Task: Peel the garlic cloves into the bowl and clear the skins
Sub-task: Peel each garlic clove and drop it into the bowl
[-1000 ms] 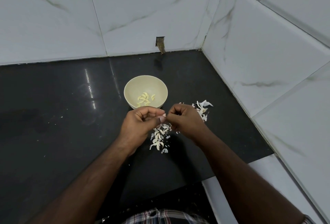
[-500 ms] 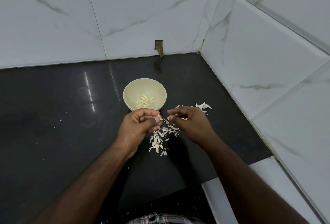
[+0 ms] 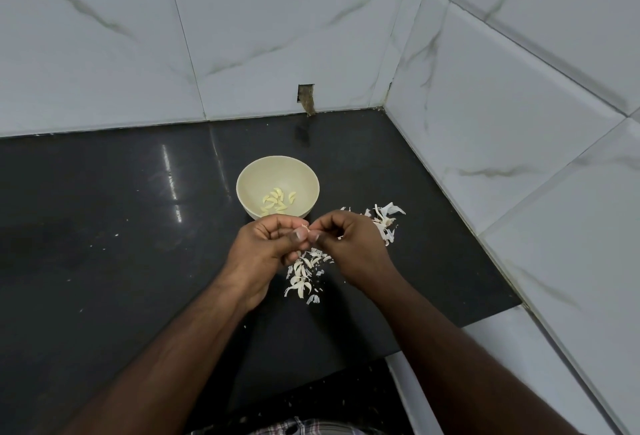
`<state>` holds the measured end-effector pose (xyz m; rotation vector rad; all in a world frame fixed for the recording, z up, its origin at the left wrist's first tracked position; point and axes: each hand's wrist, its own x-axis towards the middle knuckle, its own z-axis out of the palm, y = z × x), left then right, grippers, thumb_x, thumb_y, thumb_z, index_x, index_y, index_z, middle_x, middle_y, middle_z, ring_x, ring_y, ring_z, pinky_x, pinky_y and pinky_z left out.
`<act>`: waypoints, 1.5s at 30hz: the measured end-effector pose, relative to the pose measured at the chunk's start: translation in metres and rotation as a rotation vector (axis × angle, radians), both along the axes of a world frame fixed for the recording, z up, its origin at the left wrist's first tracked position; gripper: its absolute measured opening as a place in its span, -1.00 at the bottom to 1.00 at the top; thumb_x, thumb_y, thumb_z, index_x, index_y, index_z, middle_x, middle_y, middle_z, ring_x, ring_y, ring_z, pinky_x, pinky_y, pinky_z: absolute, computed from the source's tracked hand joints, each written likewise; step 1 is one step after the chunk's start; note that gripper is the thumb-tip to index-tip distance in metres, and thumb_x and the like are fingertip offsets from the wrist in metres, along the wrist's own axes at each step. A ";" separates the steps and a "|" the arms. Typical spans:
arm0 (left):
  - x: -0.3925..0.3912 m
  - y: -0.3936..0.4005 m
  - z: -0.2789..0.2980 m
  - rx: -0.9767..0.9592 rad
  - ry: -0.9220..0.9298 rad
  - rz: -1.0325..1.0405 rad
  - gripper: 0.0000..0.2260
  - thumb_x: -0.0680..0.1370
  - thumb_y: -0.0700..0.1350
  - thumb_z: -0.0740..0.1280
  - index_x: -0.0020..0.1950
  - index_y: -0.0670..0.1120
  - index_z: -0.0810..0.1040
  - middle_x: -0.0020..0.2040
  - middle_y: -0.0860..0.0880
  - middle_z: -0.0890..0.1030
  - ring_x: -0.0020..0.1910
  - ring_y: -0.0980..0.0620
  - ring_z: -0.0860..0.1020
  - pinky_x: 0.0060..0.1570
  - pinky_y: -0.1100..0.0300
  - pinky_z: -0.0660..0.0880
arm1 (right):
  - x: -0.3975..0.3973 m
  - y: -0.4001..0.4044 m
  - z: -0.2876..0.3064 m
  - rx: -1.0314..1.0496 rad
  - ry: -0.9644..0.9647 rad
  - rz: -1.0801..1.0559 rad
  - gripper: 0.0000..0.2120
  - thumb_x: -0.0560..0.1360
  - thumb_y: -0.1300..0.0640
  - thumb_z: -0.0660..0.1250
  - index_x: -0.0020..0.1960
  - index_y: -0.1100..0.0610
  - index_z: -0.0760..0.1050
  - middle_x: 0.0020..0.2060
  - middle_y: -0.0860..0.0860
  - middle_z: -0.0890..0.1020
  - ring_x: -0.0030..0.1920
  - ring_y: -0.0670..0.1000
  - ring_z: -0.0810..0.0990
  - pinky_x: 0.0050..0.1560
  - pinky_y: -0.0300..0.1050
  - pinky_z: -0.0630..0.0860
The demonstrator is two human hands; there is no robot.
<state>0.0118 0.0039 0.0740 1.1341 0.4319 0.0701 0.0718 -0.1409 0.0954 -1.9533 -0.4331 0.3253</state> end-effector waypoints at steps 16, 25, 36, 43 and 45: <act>-0.009 -0.004 0.003 0.236 -0.121 -0.067 -0.93 0.52 -0.33 0.42 -0.05 -0.21 0.67 -0.26 -0.14 0.63 -0.32 0.05 0.47 -0.32 0.29 0.45 | -0.008 -0.007 0.013 0.234 0.541 -0.003 -0.78 0.52 0.43 0.31 -0.23 0.20 0.57 -0.33 0.11 0.61 -0.36 -0.04 0.55 -0.29 -0.19 0.50; -0.016 -0.014 0.001 0.440 -0.141 0.021 -0.86 0.53 -0.26 0.45 0.04 -0.07 0.71 -0.12 -0.06 0.73 -0.12 0.08 0.65 -0.06 0.26 0.58 | -0.006 -0.010 0.016 0.291 0.708 -0.037 -0.83 0.58 0.34 0.25 -0.14 0.23 0.56 -0.33 0.08 0.60 -0.39 -0.05 0.52 -0.36 -0.22 0.45; -0.017 -0.028 -0.001 0.452 -0.171 0.102 -0.82 0.52 -0.32 0.45 0.00 -0.06 0.72 -0.15 -0.04 0.73 -0.17 0.12 0.64 -0.08 0.29 0.58 | -0.001 -0.016 0.015 0.256 1.026 -0.028 -0.78 0.58 0.17 0.29 -0.23 0.20 0.54 -0.38 0.03 0.55 -0.38 -0.06 0.51 -0.35 -0.24 0.44; -0.013 -0.033 -0.007 0.324 -0.162 0.155 -0.85 0.53 -0.34 0.42 -0.02 -0.13 0.70 -0.14 -0.05 0.73 -0.17 0.11 0.65 -0.13 0.30 0.57 | 0.002 -0.019 0.007 0.368 1.048 -0.031 -0.81 0.60 0.24 0.26 -0.18 0.20 0.54 -0.36 0.03 0.57 -0.37 -0.07 0.54 -0.35 -0.25 0.47; -0.011 -0.034 -0.009 0.264 -0.145 0.164 -0.86 0.54 -0.35 0.41 -0.02 -0.15 0.70 -0.14 -0.09 0.72 -0.20 0.08 0.65 -0.18 0.28 0.57 | 0.002 -0.018 0.002 0.369 0.903 -0.027 -0.82 0.61 0.32 0.21 -0.12 0.20 0.52 -0.35 0.05 0.58 -0.37 -0.06 0.54 -0.35 -0.24 0.49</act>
